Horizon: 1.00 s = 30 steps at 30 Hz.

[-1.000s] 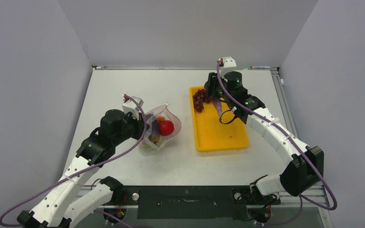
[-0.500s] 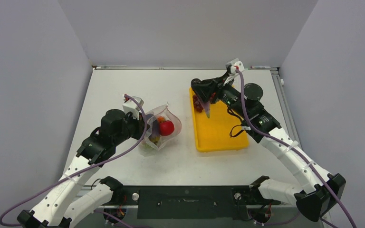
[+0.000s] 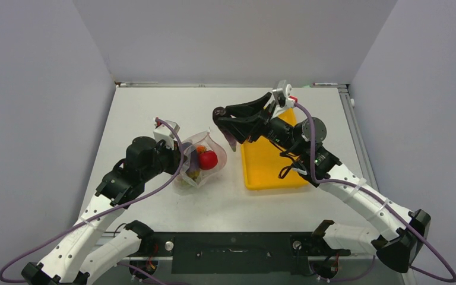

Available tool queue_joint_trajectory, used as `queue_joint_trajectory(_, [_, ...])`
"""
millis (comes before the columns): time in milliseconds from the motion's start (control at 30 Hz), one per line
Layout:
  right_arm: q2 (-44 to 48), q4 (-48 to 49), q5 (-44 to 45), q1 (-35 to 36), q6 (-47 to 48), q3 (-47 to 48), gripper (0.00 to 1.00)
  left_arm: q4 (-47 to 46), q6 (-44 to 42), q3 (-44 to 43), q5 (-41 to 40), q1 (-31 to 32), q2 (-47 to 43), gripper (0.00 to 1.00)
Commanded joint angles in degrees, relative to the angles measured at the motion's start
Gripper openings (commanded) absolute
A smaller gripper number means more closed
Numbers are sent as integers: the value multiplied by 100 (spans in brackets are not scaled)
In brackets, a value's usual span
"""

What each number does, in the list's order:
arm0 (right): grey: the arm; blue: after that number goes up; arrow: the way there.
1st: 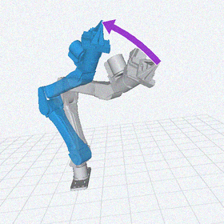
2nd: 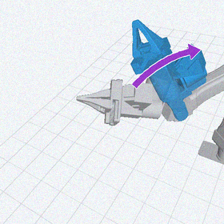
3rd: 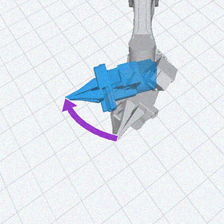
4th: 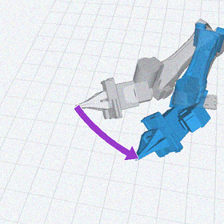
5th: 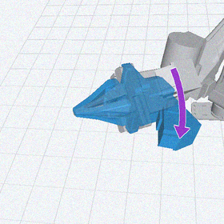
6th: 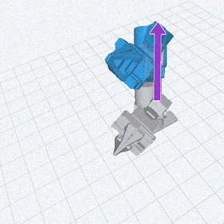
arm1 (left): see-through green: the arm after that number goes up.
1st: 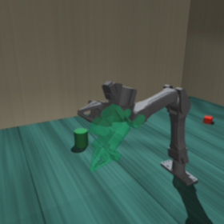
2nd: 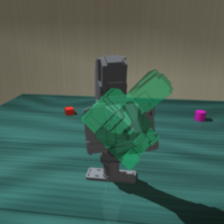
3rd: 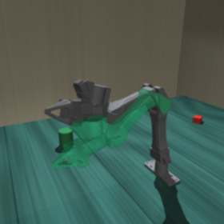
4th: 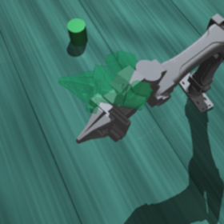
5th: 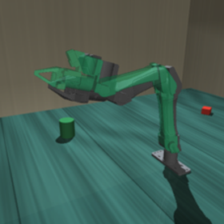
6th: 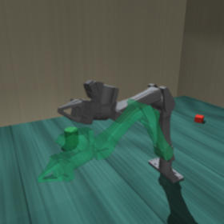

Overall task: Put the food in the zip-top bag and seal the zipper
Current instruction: Place the fake vegetable in the zipper food storage bag.

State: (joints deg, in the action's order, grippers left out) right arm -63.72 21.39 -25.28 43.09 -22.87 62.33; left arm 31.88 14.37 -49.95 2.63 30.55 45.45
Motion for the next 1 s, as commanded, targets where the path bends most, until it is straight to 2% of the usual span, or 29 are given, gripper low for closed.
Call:
queue_joint_trajectory(0, [-261,1098,-366,386,30,4,5,-102,-22,-119,10,-5,-50,0])
queue_joint_trajectory(267, [-829,1751,-684,962,596,-42,6,-102,-22,-120,11,19,-54,0])
queue_joint_trajectory(600, [-1240,3173,-1340,1031,1142,-694,6,-100,-31,-120,-10,48,-93,0])
queue_joint_trajectory(767, [-1486,3364,-1729,1032,1408,-761,6,-103,-30,-119,-8,63,-90,0])
queue_joint_trajectory(967, [-1570,3270,-1800,1034,1644,-858,19,-93,-31,-120,-35,66,-94,0])
